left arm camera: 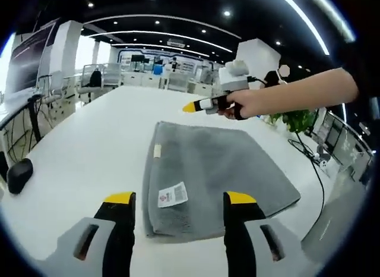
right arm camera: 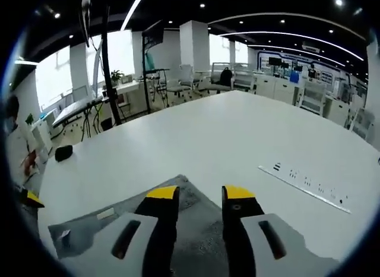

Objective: Fold the towel on the table until its edges align and the towel forms a compact rectangular stack.

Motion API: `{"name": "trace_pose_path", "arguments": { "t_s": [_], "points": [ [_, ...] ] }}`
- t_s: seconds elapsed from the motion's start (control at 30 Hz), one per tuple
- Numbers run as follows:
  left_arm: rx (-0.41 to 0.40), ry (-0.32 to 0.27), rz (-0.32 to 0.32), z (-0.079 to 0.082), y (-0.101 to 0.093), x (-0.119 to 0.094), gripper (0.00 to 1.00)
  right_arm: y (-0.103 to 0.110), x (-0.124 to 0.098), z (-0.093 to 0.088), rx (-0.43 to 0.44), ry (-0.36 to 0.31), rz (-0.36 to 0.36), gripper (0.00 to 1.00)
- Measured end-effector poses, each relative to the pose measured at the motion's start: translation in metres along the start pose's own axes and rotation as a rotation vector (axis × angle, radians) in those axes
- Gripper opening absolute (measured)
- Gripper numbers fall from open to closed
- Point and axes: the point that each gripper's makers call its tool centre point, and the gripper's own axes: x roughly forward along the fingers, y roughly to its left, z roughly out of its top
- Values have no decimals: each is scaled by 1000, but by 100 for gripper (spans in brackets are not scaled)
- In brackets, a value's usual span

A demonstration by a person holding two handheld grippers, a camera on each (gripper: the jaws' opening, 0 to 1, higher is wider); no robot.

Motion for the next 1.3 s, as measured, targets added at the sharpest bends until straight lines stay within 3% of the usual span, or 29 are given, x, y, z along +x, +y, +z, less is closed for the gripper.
{"name": "trace_pose_path", "arguments": {
  "t_s": [0.27,0.47,0.5,0.57,0.73,0.9,1.0,1.3],
  "points": [
    [102,-1,-72,10,-35,8,82,-14,-20,-2,36,0,39,33],
    [129,24,-91,9,-51,14,98,-31,-33,-5,47,11,25,46],
    [132,30,-98,9,-54,15,99,-34,-38,-13,49,65,16,48],
    [147,35,-113,10,-60,15,99,-34,-44,-11,36,48,26,50],
    [171,3,-148,21,-79,17,99,-49,-63,-25,54,53,29,51],
    [209,0,-177,31,-96,17,99,-66,-86,-43,39,100,21,51],
    [230,0,-191,35,-105,16,99,-81,-100,-43,96,82,-6,50],
    [299,60,-308,28,-153,19,99,-101,-125,-54,74,83,-24,49]
  ]
}}
